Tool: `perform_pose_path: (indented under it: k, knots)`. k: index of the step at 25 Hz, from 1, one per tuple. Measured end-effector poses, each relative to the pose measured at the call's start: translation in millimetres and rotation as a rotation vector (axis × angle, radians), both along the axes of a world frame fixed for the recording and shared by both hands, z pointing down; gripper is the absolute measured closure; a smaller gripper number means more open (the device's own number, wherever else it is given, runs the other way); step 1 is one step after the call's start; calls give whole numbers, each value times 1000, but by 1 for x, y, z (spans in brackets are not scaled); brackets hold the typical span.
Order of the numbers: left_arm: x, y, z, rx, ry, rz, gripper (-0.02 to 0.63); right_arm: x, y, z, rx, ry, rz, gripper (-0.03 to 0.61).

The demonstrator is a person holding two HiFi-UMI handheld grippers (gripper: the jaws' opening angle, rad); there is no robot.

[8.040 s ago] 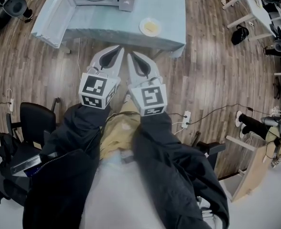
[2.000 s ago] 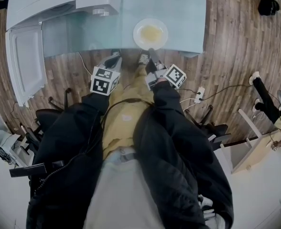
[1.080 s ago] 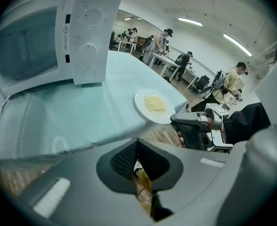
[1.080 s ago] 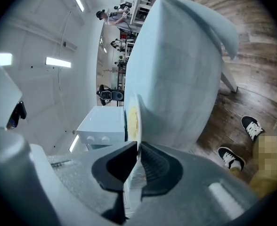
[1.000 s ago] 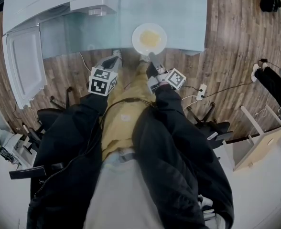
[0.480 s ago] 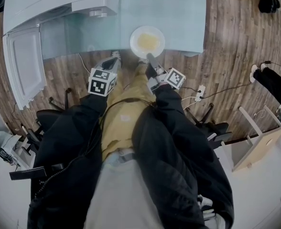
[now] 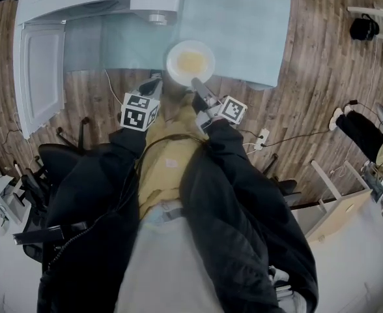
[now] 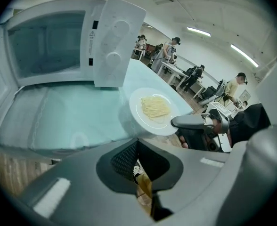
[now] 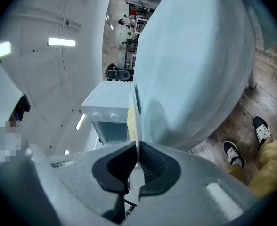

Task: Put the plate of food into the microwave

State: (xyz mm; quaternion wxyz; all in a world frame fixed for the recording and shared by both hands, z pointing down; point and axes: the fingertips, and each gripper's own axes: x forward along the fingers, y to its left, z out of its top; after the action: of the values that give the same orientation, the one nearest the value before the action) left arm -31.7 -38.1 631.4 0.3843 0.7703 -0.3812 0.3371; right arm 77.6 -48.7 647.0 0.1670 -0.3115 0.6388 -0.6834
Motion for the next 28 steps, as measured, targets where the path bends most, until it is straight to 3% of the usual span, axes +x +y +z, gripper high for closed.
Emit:
perform_pose_path:
  k: [14,28]
  knots:
    - [-114,4,-4,19,-8,-277,617,-136,-25,-16,15,-32,-274,566]
    - [-184,6,4,6,11,-412,618,-227,-51,-21,0,-51,-346,565]
